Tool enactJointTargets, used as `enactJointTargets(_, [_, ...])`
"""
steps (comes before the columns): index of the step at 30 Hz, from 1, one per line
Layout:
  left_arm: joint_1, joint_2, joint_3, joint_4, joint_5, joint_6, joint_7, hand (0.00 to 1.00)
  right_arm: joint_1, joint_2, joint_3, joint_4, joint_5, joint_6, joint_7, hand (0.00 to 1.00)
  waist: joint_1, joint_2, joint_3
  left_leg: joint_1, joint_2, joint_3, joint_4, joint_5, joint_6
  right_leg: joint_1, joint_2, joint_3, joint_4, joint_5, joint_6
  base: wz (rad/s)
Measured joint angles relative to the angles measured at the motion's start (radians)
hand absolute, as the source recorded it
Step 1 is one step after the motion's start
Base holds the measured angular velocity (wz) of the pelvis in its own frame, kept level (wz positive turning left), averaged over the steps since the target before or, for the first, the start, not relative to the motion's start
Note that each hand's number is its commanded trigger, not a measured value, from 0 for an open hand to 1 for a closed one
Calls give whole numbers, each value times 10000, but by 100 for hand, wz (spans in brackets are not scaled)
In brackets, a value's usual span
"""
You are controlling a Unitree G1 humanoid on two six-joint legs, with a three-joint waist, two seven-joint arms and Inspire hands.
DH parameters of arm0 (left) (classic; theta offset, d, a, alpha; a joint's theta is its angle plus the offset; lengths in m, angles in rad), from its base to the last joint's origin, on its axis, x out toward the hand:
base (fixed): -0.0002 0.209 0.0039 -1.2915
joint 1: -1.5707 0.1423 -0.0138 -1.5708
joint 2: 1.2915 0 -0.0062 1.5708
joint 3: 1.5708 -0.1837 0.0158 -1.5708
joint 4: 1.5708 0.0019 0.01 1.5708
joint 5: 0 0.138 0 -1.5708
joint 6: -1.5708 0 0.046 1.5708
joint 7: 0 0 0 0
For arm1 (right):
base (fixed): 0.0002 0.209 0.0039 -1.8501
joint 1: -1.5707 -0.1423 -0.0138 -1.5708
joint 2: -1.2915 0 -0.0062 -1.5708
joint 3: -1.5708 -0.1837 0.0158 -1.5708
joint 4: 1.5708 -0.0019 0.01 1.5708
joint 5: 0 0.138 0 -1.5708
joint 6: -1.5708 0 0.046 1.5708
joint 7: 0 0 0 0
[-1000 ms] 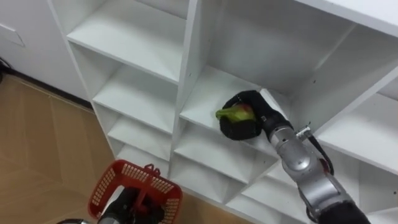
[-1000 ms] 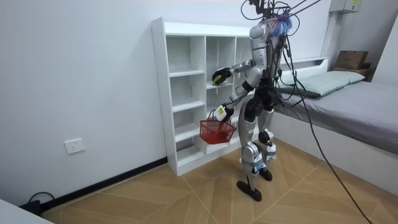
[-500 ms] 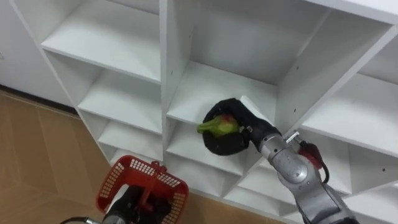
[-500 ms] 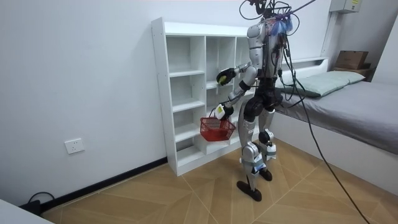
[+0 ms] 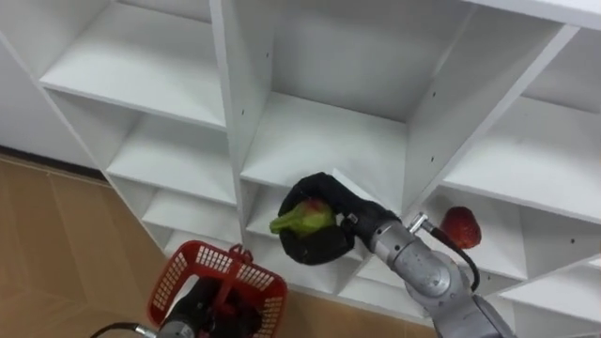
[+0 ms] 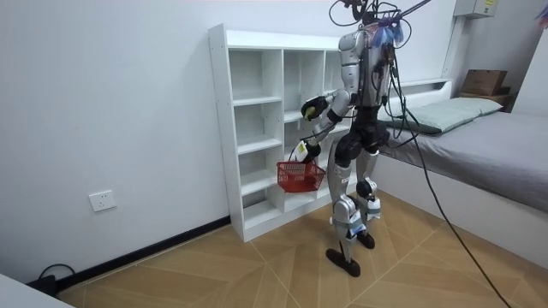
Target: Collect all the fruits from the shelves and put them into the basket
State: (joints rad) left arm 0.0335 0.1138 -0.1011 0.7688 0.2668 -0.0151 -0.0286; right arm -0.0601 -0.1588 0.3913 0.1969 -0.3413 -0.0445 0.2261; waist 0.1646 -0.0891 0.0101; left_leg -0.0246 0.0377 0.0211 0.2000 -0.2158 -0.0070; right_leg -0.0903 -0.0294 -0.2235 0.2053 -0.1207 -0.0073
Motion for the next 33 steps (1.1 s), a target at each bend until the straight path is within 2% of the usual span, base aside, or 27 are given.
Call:
enactJointTargets(5, [-64,-29,-21,17,-2,-6,3,100,38,-42,166,306,5,6,64,100,-155,-32,-10,6,-1,11,-25,0,0,-24,-1,-11,29,5,-7,0])
enactJointTargets(10, [-243,-25,-37,16,-24,-16,4,100,13,84,214,1118,15,8,91,100,-195,-217,-28,-59,-2,74,-25,-1,1,-183,-5,40,145,7,-11,-4])
enactJointTargets(13, [-313,8,-215,13,-8,-178,11,100,14,110,246,1642,5,13,92,100,-186,-293,-32,-218,-2,66,-16,-1,1,-328,0,41,140,18,-25,0])
enactJointTargets(17, [-307,-67,-249,23,-9,-223,14,100,-44,169,233,2209,-95,10,83,100,-196,-256,-6,-369,15,44,44,-1,-1,-452,13,14,140,26,-36,0])
enactJointTargets(20, [-319,-105,-382,58,-16,-228,14,100,-157,178,230,2586,-152,9,-22,100,-225,-102,100,-434,12,45,57,-1,-1,-500,9,6,140,27,-37,0])
enactJointTargets(22, [-372,-123,-412,57,-13,-228,14,100,-197,160,185,2696,-238,10,-137,100,-229,-19,125,-570,11,40,60,0,-2,-623,6,-6,140,28,-39,0])
enactJointTargets(26, [-400,-128,-504,43,-15,-228,14,100,-205,146,184,2793,-313,8,-378,100,-262,117,91,-832,12,25,82,9,-7,-873,-2,-33,148,34,-50,1])
enactJointTargets(33, [-425,14,-1097,-41,2,-387,13,100,-459,150,196,3416,-189,-129,-1010,100,-345,118,89,-1018,4,-154,240,9,-7,-920,-53,-272,147,33,-49,9])
